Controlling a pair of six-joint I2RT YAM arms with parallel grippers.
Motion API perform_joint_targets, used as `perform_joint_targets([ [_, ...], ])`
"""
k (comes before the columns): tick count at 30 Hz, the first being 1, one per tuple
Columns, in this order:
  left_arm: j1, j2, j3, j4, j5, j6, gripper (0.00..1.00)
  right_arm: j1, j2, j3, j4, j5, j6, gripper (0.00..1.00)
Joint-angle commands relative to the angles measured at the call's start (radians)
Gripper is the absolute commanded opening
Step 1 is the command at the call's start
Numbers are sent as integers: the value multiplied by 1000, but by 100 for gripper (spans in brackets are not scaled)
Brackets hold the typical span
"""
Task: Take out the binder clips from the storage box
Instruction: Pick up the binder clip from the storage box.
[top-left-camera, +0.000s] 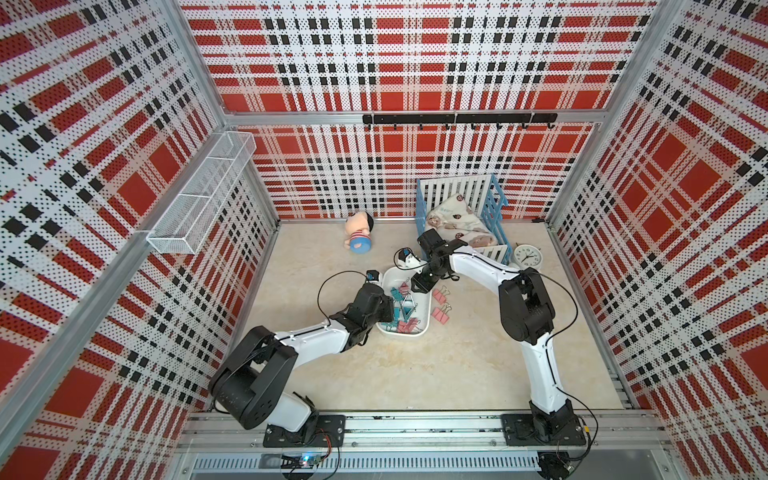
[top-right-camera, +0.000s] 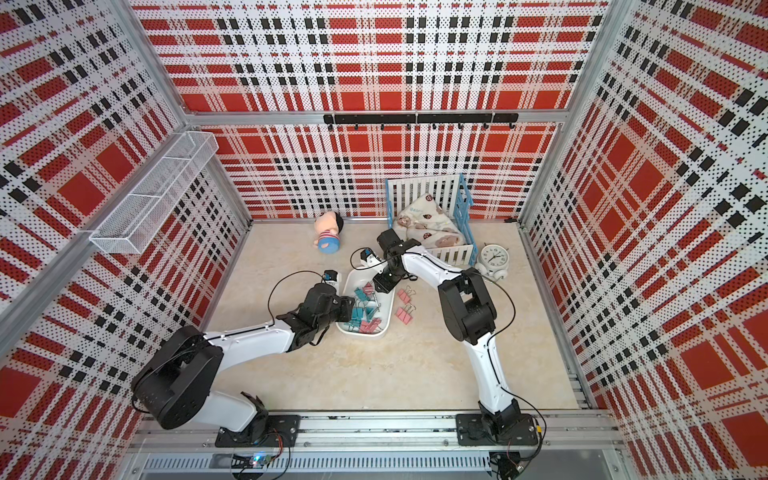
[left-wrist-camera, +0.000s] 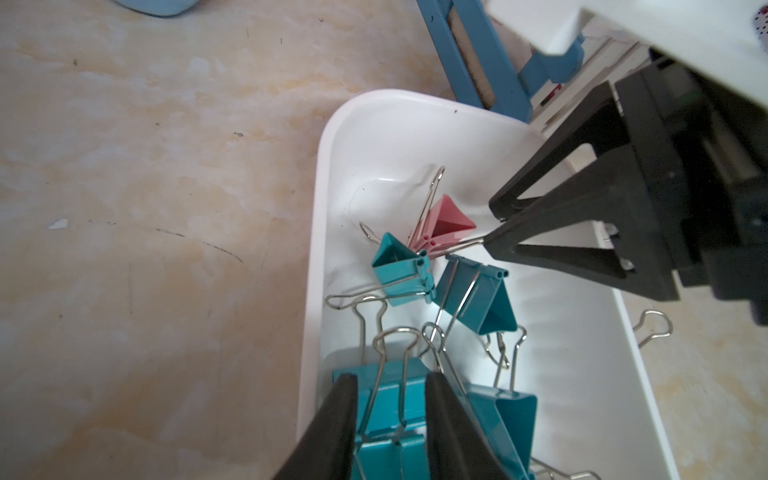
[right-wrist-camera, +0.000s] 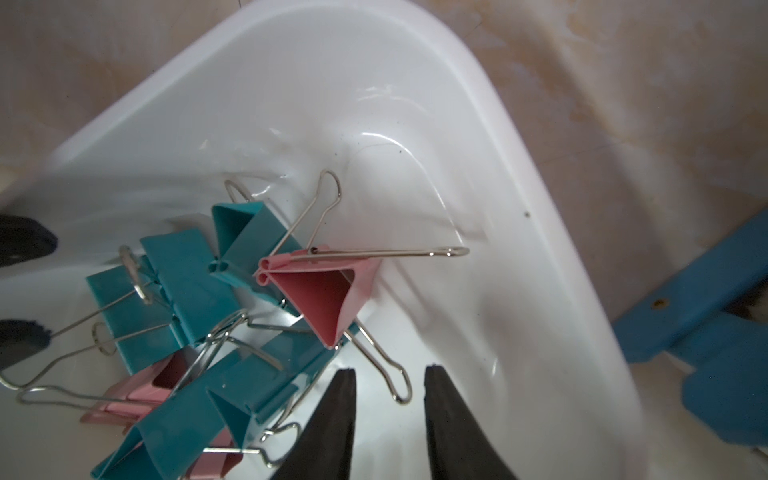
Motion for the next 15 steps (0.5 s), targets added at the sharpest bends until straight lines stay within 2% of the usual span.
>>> perform_joint_targets([
  [1, -6, -15, -14, 4, -18, 2, 35, 7, 38, 20, -33, 18, -8, 33],
  [8, -3, 1, -17, 8, -13, -1, 35, 10, 45, 21, -41, 16, -16, 30],
  [15, 1, 8, -18, 10, -10, -5, 35, 10, 37, 21, -50, 9, -20, 21],
])
